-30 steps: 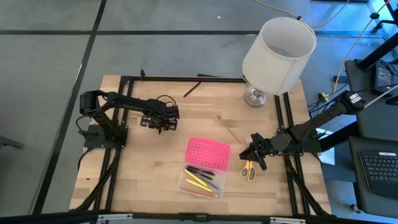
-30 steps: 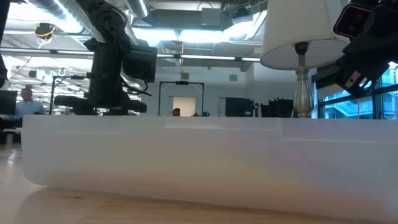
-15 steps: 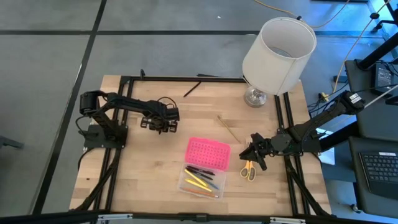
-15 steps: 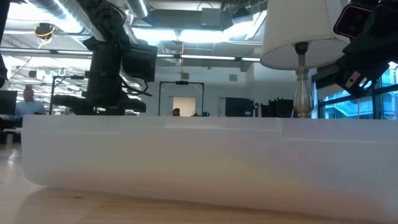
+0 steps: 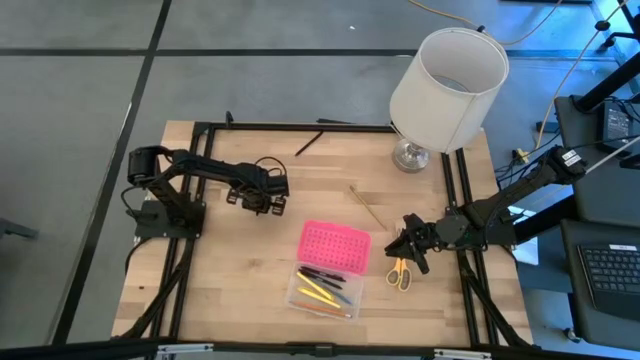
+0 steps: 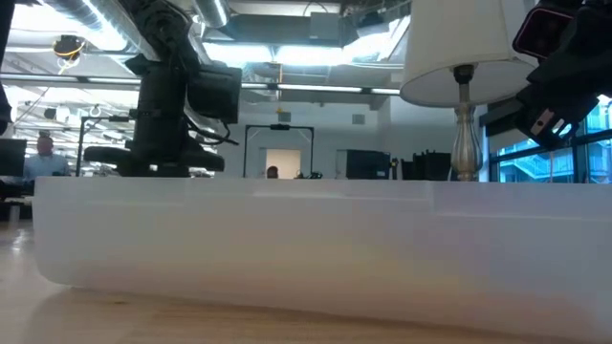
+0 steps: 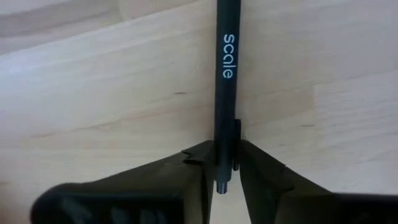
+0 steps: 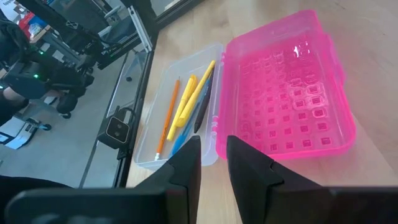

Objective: Pick & place school supplies into a supply box
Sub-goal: Put the black pen into the pink supply box

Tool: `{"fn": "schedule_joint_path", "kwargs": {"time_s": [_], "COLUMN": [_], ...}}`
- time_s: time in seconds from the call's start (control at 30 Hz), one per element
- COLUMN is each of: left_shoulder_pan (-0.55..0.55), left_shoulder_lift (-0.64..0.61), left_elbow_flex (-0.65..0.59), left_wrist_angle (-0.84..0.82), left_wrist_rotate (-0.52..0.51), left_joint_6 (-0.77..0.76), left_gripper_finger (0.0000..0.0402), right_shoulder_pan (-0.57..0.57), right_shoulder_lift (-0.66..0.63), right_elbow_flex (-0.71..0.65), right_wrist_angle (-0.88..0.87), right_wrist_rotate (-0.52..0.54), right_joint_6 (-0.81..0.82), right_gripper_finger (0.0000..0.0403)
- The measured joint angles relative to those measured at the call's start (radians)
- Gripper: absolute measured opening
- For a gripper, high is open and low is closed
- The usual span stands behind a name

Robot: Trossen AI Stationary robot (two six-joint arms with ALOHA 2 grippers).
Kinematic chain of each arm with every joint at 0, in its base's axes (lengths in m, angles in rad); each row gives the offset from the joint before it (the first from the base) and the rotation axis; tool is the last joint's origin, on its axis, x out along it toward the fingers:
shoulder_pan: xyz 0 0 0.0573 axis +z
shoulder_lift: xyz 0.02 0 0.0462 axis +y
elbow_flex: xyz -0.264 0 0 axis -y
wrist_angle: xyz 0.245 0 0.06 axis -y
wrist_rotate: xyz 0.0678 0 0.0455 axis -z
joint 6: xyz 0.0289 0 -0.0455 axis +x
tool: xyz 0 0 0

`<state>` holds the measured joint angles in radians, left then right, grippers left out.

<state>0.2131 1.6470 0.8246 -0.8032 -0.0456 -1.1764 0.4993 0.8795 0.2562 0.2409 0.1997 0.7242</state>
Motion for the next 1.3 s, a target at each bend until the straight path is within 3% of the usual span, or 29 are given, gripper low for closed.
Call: {"fn": "schedule_joint_path", "kwargs": {"time_s": [0.2,0.4,0.83,1.07,1.3], "left_shoulder_pan": [-0.004,-0.03,-0.126,-0.235,-0.395], "left_shoulder_lift": [-0.001,0.003,-0.029,-0.079,-0.07], "left_elbow_flex": [0.0,0.03,0.276,0.424,0.483], "left_wrist_angle": [0.004,-0.005,-0.046,0.018,0.216], "left_wrist_rotate": [-0.006,-0.011,0.011,0.101,0.119], "left_joint_6": [0.022,0.073,0.241,0.533,0.778], "left_gripper_finger": [0.0036,0.0041,0.0041,0.0043,0.0044], "right_shoulder_pan": [0.0,0.0,0.0,0.0,0.0], "right_shoulder_lift": [0.0,0.0,0.0,0.0,0.0], "right_elbow_flex": [0.0,0.0,0.0,0.0,0.0], "right_wrist_angle": [0.0,0.0,0.0,0.0,0.0], "right_wrist_rotate": [0.0,0.0,0.0,0.0,0.0], "right_joint_6": [0.0,0.0,0.005,0.003,-0.001], "right_gripper_finger": [0.0083,0.0083,0.0083,0.0083,0.0083]}}
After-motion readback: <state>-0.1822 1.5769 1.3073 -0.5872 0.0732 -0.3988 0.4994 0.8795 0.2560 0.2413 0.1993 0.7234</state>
